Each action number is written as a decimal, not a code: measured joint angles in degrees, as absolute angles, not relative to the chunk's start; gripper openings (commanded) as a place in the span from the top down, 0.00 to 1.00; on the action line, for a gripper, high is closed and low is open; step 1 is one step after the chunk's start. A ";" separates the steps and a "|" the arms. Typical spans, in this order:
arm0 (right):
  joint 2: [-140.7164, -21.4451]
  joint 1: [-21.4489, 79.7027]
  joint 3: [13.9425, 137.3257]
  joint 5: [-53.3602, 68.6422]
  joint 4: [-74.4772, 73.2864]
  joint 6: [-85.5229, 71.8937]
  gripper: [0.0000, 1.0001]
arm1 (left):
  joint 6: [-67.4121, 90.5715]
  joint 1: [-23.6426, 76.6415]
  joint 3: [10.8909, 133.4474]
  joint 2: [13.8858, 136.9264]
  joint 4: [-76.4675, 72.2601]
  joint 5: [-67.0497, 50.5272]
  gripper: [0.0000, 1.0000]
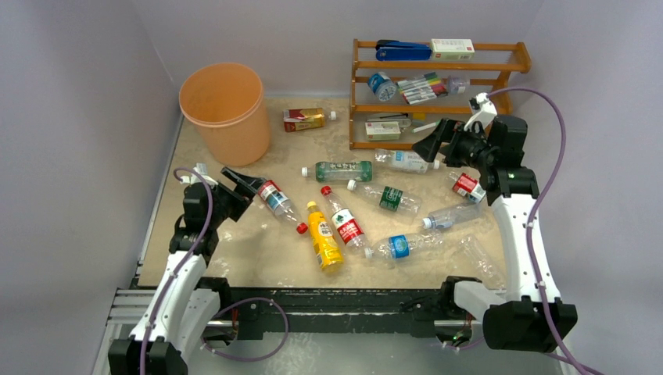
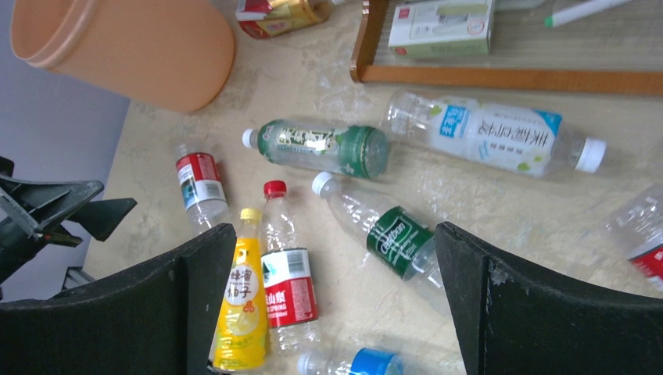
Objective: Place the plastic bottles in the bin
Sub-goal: Pick up the plastic bottle at the center of the board.
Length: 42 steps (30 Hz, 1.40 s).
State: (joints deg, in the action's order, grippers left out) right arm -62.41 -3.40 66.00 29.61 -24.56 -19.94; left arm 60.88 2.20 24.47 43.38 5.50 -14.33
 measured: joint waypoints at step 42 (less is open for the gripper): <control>-68.62 28.38 72.58 6.66 -26.50 -26.13 0.00 | 57.78 33.50 36.10 60.53 15.84 13.67 0.13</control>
State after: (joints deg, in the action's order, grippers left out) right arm -68.62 28.38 72.58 6.66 -26.50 -26.13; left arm 57.78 33.50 36.10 60.53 15.84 13.67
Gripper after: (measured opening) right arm 0.998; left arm 0.872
